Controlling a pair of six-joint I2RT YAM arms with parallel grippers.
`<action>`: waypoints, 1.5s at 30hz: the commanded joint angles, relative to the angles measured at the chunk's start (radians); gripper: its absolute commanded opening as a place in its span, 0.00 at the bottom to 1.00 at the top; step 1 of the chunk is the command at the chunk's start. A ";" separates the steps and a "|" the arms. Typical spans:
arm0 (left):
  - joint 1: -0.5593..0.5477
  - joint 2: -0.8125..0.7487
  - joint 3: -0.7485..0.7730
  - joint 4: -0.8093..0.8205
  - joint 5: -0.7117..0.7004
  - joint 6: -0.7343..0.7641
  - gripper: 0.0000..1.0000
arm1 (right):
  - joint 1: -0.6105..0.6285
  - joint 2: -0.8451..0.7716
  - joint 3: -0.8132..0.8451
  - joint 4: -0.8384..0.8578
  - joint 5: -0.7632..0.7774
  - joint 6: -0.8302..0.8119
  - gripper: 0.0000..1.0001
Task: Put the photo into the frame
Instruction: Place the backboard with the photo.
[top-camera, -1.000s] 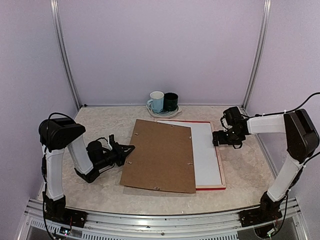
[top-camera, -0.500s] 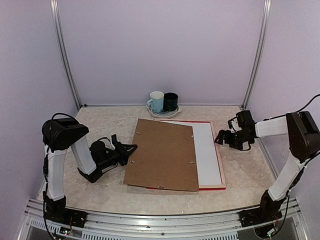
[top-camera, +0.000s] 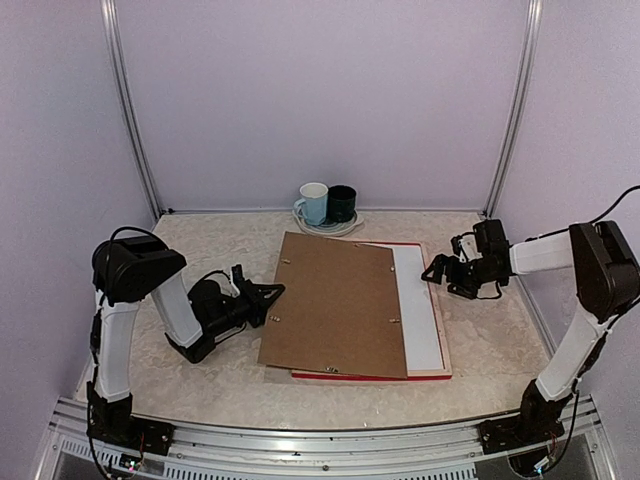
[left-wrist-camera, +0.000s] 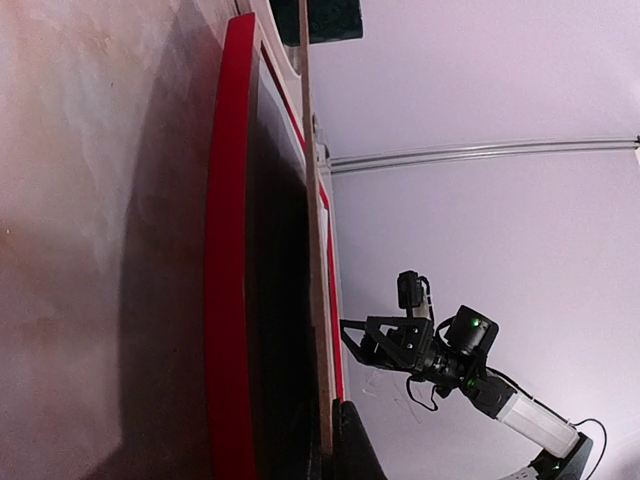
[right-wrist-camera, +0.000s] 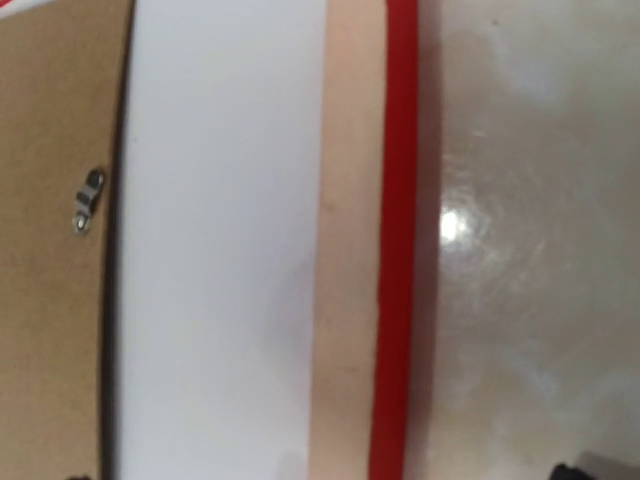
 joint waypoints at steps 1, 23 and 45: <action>-0.019 0.032 0.044 0.036 -0.046 0.033 0.00 | -0.004 0.030 0.022 0.029 -0.040 0.017 0.99; -0.086 0.119 0.213 -0.085 -0.034 0.040 0.00 | -0.004 0.079 0.043 0.076 -0.135 0.042 0.99; -0.141 0.108 0.260 -0.222 -0.039 0.028 0.11 | 0.008 0.086 0.037 0.076 -0.155 0.058 0.99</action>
